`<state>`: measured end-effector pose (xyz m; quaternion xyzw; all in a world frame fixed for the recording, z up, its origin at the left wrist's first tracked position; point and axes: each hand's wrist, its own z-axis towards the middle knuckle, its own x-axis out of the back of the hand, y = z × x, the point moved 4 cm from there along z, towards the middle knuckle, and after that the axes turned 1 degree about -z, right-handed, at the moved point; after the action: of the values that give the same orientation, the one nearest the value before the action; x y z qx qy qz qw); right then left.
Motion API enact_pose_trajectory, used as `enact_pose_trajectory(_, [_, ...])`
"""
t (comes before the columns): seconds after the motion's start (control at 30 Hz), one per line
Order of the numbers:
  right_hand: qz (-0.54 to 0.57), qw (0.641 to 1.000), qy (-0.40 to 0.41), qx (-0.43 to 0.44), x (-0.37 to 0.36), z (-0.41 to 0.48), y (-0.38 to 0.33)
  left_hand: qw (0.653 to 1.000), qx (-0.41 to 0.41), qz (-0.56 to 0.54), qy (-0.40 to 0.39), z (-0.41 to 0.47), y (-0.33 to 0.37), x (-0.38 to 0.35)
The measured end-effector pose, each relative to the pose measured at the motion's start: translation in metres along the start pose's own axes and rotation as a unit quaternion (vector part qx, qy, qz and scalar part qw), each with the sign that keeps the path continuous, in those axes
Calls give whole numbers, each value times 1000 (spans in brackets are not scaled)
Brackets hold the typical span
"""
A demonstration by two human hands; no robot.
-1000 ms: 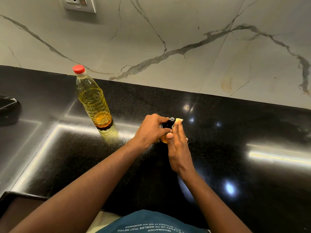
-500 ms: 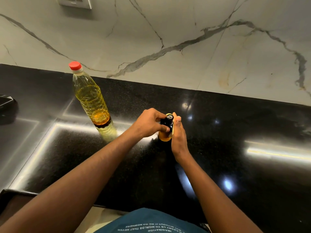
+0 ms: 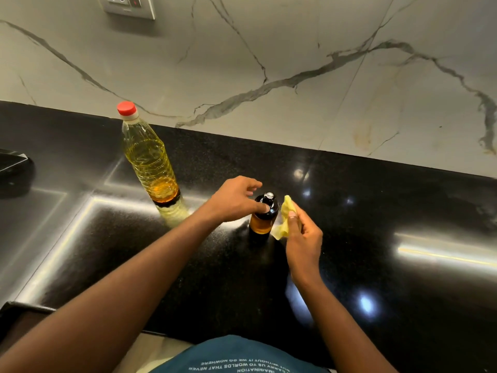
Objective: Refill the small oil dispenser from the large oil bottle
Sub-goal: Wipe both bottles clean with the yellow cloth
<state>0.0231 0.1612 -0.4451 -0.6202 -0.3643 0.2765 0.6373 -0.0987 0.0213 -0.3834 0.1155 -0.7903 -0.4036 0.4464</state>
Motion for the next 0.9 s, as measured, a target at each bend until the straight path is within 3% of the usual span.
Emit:
enact_pose_trajectory(0.1, [-92,989,-106,36,-16,-7,-5,997,-32,-3,68,-5,-4,-13])
enact_pose_trajectory(0.2, [-142,977,-153,49,-29,-7,-8,995,-25,-5,94,-5,-5,-19])
enact_pose_trajectory(0.47, [-147,971,-184,-33,-41,48,-22,995,-18,12,101,-3,2,-17])
enact_pose_trajectory(0.63, [-128,973,-189,23,-38,30,-12,994,-21,25,100,0,-1,-20])
enact_pose_trajectory(0.77, [-188,959,-196,84,-30,-1,6,995,-22,19,96,3,-3,-22])
enact_pose_trajectory(0.9, [-232,947,-203,92,-30,-2,7,995,-22,23,93,2,-2,-21])
